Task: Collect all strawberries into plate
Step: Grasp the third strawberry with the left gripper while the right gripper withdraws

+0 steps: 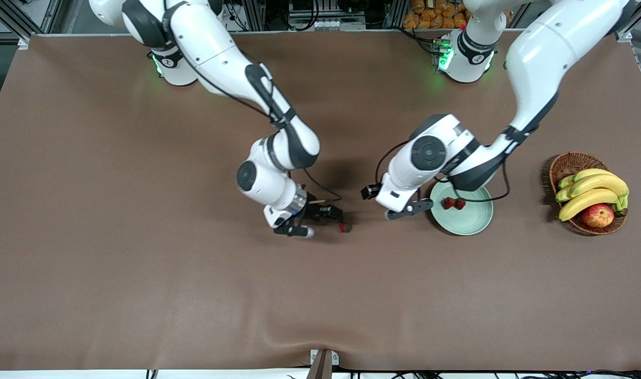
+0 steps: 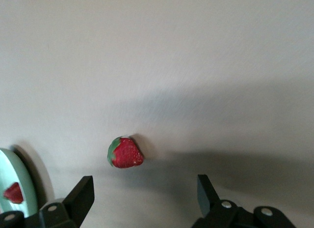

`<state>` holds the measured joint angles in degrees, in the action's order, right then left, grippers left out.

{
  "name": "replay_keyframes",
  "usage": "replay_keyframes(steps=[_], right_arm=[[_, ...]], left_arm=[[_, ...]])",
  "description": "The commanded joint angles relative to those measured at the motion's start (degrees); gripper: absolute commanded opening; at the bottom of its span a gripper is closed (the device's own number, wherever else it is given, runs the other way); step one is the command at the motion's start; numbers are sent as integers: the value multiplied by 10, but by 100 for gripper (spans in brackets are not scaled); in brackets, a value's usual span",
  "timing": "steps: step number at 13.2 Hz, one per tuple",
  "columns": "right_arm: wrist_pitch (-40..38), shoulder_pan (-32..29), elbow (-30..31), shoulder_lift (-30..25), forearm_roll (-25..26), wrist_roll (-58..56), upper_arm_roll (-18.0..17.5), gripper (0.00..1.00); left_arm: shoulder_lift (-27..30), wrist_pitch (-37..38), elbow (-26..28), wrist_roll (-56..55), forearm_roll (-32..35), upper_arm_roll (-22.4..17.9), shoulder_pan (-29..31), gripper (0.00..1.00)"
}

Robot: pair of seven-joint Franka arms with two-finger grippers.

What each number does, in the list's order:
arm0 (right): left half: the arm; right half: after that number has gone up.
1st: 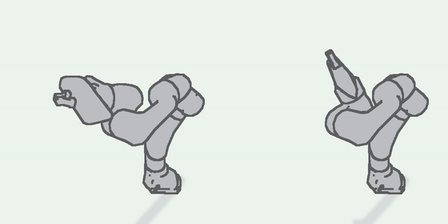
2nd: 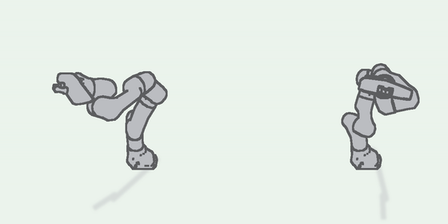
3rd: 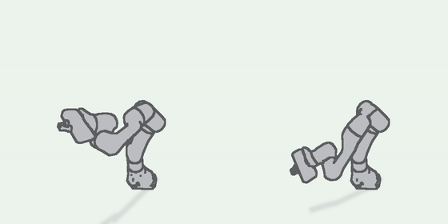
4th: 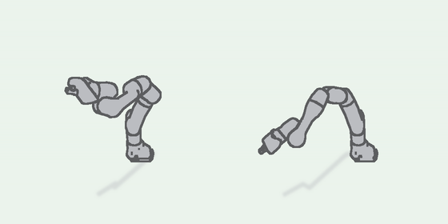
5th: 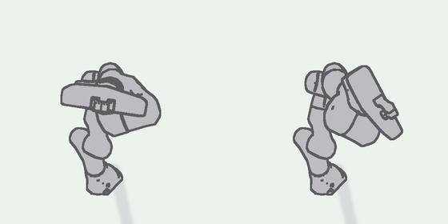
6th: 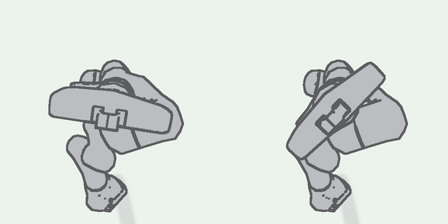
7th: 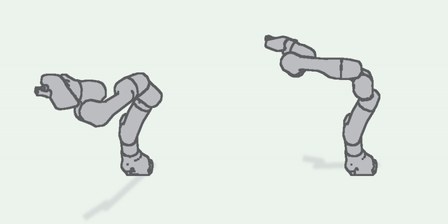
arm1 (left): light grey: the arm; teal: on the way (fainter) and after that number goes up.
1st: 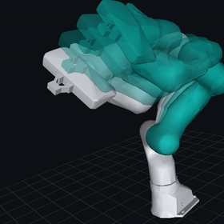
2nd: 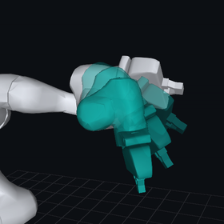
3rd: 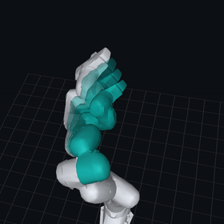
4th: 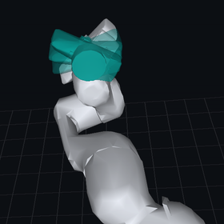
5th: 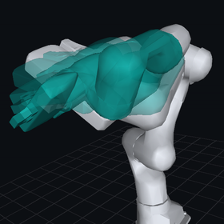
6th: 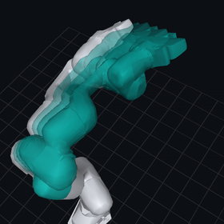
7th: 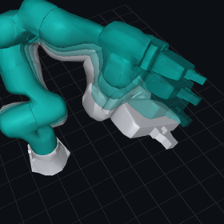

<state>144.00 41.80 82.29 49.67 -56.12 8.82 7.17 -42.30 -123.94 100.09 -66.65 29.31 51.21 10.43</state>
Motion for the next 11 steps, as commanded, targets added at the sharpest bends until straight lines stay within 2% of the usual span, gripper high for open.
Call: replay_keyframes(steps=[1, 5, 8, 11], right_arm=[[-100, -67, 16, -54, 29, -5, -8, 95], [-255, -158, 6, -113, 235, -5, -8, 97], [-340, -229, 7, -157, 352, -6, -8, 99], [-415, -282, 7, -206, 436, -6, -9, 100]], left_arm=[[-30, -27, -71, -8, -6, -58, -92, 100], [-74, -121, -154, -11, -9, -175, -212, 100], [-89, -140, -170, -2, -7, -208, -235, 100], [-108, -171, -176, -3, -5, -225, -249, 92]])
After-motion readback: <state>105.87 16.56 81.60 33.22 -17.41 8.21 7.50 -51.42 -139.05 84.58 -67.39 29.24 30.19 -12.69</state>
